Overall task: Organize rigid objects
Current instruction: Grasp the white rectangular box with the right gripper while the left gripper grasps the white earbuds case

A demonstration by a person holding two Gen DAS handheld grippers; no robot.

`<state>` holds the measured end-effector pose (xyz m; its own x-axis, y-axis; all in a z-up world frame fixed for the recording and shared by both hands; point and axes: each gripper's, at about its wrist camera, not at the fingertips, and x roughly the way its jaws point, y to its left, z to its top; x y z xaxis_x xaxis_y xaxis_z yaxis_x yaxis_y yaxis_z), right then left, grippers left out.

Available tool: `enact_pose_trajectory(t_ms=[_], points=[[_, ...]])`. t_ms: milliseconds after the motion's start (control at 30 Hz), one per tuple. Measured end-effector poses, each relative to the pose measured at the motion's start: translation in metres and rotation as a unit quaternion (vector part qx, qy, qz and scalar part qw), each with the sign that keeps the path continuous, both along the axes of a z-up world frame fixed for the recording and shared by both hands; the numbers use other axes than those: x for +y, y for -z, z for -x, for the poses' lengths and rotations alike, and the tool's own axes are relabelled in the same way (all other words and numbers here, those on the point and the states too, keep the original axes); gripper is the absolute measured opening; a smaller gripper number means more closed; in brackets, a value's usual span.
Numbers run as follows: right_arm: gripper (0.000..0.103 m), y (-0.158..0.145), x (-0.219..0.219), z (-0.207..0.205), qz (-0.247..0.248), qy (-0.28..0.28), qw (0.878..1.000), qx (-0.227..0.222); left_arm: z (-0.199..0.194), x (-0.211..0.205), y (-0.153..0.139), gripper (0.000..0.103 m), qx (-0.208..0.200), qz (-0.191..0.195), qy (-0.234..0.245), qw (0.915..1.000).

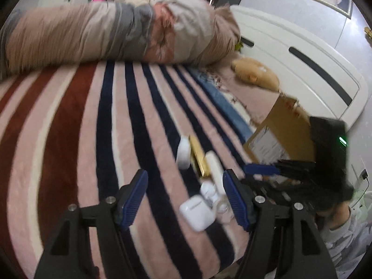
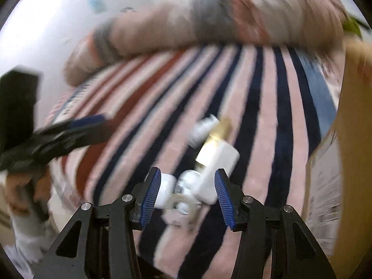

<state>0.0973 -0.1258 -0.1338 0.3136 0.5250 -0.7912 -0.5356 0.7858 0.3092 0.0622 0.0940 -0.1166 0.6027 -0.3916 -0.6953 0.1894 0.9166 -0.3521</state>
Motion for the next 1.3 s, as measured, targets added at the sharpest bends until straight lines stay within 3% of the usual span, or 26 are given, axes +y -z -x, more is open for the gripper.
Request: enact_pose_trajectory(t_ms=[167, 233, 400, 600, 700, 733, 767, 1000, 1200, 1300], points=[[0.044, 0.041, -0.001, -0.025, 0.003, 0.047, 0.998, 0.045, 0.001, -0.015, 0.037, 0.064, 0.034, 0.02, 0.038, 0.9985], [0.037, 0.046, -0.001, -0.026, -0.002, 0.04, 0.998, 0.047, 0.001, -0.023, 0.046, 0.064, 0.04, 0.022, 0.055, 0.9974], [0.032, 0.033, -0.005, -0.024, 0.059, 0.043, 0.997, -0.013, 0.004, -0.042, 0.062, 0.064, 0.05, 0.007, 0.097, 0.9939], [0.032, 0.033, -0.01, -0.027, 0.128, 0.04, 0.99, -0.047, -0.001, -0.058, 0.069, 0.064, 0.033, -0.033, 0.109, 0.9929], [0.032, 0.034, -0.012, -0.032, 0.135, 0.043, 0.988, -0.055, -0.002, -0.06, 0.069, 0.063, 0.022, -0.039, 0.099, 0.9941], [0.032, 0.034, -0.011, -0.034, 0.135, 0.043, 0.988, -0.055, -0.004, -0.057, 0.07, 0.053, 0.021, -0.039, 0.095, 0.9945], [0.032, 0.034, -0.013, -0.035, 0.134, 0.042, 0.989, -0.054, -0.002, -0.052, 0.069, 0.051, 0.021, -0.045, 0.091, 0.9946], [0.033, 0.033, -0.013, -0.036, 0.125, 0.038, 0.99, -0.049, 0.002, -0.046, 0.066, 0.051, 0.026, -0.058, 0.131, 0.9893], [0.034, 0.034, -0.013, -0.036, 0.124, 0.035, 0.99, -0.05, 0.007, -0.054, 0.067, 0.064, 0.031, -0.073, 0.134, 0.9879], [0.034, 0.037, -0.009, -0.04, 0.124, 0.033, 0.99, -0.052, 0.012, -0.059, 0.071, 0.065, 0.014, -0.085, 0.12, 0.989]])
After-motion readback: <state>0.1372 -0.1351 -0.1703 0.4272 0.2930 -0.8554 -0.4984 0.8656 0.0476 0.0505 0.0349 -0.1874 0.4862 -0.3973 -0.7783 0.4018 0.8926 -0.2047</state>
